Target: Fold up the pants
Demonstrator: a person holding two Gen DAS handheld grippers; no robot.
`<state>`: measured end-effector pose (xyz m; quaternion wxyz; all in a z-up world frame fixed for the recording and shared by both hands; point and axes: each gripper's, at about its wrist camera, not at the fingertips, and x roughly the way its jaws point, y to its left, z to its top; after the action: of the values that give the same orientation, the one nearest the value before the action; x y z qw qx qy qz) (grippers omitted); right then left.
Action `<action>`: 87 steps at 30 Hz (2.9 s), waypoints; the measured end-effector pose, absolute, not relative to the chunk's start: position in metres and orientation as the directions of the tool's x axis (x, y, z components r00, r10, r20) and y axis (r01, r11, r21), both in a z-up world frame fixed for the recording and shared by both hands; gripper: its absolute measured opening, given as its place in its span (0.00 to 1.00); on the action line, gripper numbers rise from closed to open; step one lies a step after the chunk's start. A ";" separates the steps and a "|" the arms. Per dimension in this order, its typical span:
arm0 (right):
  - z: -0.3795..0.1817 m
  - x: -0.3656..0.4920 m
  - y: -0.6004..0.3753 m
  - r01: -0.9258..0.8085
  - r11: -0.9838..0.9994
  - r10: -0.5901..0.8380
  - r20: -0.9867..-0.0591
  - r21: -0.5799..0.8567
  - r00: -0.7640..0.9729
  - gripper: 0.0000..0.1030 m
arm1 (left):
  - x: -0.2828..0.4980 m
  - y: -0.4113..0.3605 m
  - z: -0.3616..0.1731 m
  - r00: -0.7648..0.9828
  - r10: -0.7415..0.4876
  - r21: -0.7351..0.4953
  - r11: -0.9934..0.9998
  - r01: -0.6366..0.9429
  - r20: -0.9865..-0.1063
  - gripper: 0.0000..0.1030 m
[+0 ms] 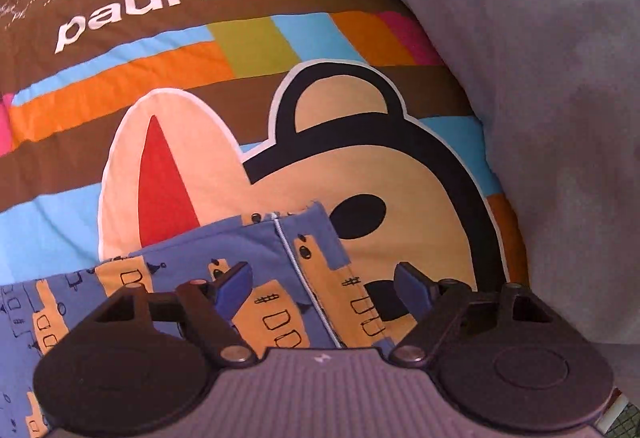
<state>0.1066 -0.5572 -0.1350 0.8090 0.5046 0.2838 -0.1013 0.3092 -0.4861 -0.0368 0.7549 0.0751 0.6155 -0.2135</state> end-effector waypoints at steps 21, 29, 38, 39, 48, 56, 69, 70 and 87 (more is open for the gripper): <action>-0.071 0.117 -0.456 0.231 0.935 -0.060 -0.521 0.270 0.851 0.10 | 0.284 -0.554 -0.050 0.174 0.186 0.255 0.707 0.660 -0.967 0.13; -0.060 0.111 -0.445 0.250 0.948 -0.126 -0.485 0.199 0.865 0.22 | 0.298 -0.514 -0.019 0.137 0.062 0.125 0.843 0.523 -0.989 0.10; -0.054 0.113 -0.436 0.251 0.947 -0.128 -0.481 0.201 0.867 0.23 | 0.296 -0.484 0.003 0.166 0.018 0.091 0.892 0.443 -0.986 0.10; -0.053 0.115 -0.434 0.241 0.949 -0.119 -0.480 0.201 0.869 0.14 | 0.294 -0.479 0.007 0.177 0.013 0.090 0.894 0.440 -0.984 0.10; -0.033 0.111 -0.371 0.087 0.996 -0.071 -0.389 0.023 0.919 0.10 | 0.290 -0.389 0.043 0.251 -0.095 0.016 0.914 0.406 -0.963 0.10; -0.033 0.112 -0.280 -0.176 0.977 0.115 -0.404 -0.117 0.908 0.10 | 0.288 -0.250 0.027 0.262 -0.248 -0.159 0.934 0.319 -0.933 0.10; -0.082 0.117 -0.187 -0.352 0.772 0.018 -0.536 -0.530 0.844 0.10 | 0.270 -0.130 -0.077 0.288 -0.579 -0.501 0.811 0.302 -0.763 0.19; -0.084 0.116 -0.186 -0.349 0.764 0.008 -0.533 -0.543 0.846 0.11 | 0.268 -0.124 -0.081 0.296 -0.603 -0.526 0.795 0.304 -0.741 0.19; -0.118 0.105 -0.161 -0.336 0.593 -0.067 -0.461 -0.732 0.885 0.12 | 0.278 -0.086 -0.114 0.278 -0.755 -0.751 0.645 0.145 -0.594 0.18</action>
<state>0.1050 -0.1610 -0.1178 0.8630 -0.4445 0.2270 0.0779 0.2785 -0.0860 -0.1143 0.7435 -0.2934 0.5192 -0.3026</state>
